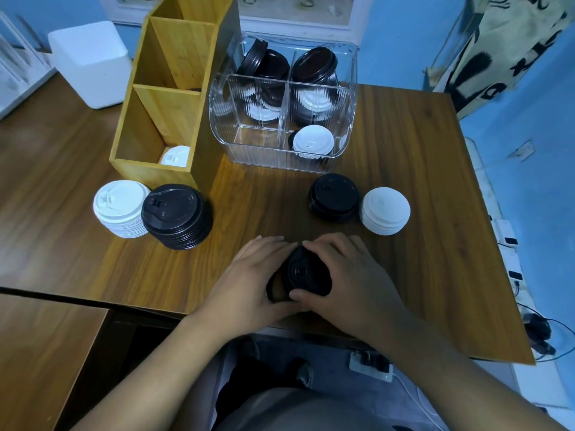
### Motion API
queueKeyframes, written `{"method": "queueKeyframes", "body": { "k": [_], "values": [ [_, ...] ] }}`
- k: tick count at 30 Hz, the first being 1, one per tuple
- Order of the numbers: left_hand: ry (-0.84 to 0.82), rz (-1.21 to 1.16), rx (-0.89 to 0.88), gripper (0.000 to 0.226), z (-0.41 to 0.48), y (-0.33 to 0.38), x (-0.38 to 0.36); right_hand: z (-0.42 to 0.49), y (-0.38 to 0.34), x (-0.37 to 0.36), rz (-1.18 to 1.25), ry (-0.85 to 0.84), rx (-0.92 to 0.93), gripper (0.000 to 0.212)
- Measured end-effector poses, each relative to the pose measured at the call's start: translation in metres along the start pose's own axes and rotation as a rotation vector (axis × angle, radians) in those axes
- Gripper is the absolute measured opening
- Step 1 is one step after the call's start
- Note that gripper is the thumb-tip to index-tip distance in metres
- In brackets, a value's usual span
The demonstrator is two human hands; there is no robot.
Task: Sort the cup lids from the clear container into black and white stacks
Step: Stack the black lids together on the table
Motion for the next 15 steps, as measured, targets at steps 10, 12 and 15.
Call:
{"method": "queueKeyframes", "body": {
  "k": [10,12,15],
  "values": [
    [-0.004,0.075,-0.010,0.103,0.002,0.006,0.000,0.008,-0.001,0.000,-0.104,-0.082,-0.021,0.083],
    [0.001,0.082,-0.001,0.109,0.002,0.009,0.000,0.009,-0.002,0.003,-0.120,-0.083,0.014,0.082],
    [0.029,0.092,-0.018,0.098,0.007,0.012,0.001,0.019,0.003,0.030,-0.011,0.019,0.036,0.068]
  ]
}}
Point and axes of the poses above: each hand's wrist, its own z-axis towards the middle knuckle, its own x-axis out of the back of the hand, y = z × x, the point moved 10 cm from there along z, towards the middle knuckle, and after that the axes turned 6 degrees about z, right-handed, at the moved point
